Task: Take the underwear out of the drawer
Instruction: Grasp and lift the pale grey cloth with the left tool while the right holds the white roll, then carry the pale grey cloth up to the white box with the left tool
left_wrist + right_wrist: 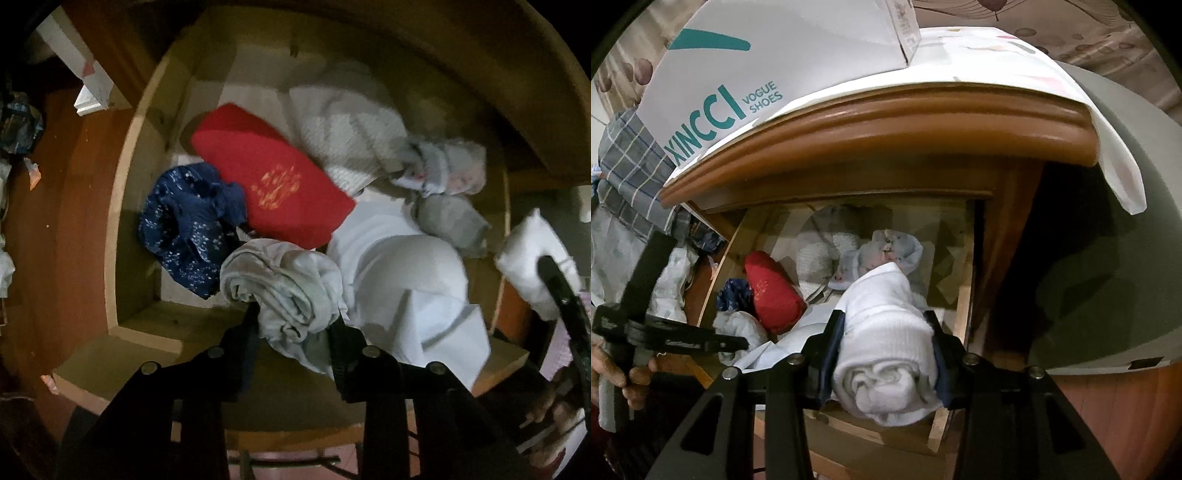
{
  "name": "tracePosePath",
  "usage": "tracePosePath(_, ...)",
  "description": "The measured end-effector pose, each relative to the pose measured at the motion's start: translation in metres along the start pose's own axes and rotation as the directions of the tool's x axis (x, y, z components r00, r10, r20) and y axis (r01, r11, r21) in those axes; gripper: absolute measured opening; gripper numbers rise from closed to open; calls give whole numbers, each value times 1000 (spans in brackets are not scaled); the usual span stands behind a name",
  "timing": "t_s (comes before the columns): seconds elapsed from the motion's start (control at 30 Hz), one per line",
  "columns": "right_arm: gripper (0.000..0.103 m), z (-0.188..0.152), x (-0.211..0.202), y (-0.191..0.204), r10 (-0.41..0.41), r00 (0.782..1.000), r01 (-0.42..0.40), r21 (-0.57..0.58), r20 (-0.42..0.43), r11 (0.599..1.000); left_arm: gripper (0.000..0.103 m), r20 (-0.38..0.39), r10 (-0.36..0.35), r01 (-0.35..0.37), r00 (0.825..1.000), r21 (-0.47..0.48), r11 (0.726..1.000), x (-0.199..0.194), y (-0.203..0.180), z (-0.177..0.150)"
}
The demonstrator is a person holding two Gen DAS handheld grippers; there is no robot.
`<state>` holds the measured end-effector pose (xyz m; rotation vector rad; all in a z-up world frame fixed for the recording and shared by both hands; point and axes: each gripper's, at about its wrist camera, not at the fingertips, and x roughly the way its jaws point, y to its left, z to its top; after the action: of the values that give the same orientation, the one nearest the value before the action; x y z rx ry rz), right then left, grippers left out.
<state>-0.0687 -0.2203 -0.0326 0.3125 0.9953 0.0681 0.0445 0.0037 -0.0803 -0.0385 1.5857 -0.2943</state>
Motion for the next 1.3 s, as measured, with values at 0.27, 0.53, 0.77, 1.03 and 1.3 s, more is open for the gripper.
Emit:
tracePosePath(0.27, 42, 0, -2, -2, 4, 1000, -4, 5, 6, 1000, 30, 121, -73, 70, 990, 25, 997, -34, 7, -18)
tracePosePath(0.53, 42, 1, -1, -1, -1, 1000, 1, 3, 5, 1000, 30, 340, 3, -60, 940, 157, 986, -89, -9, -31)
tracePosePath(0.77, 42, 1, -1, -1, -5, 1000, 5, 5, 2, 1000, 30, 465, 0, -129, 886, 246, 961, -131, -17, -43)
tracePosePath(1.03, 42, 1, 2, 0, -10, 1000, 10, 1, -1, 1000, 30, 538, -61, -120, 841, 294, 948, -194, -22, -56)
tracePosePath(1.3, 42, 2, 2, 0, -13, 1000, 13, 1, 2, 1000, 31, 662, -151, -93, 734, 318, 943, -303, -36, -32)
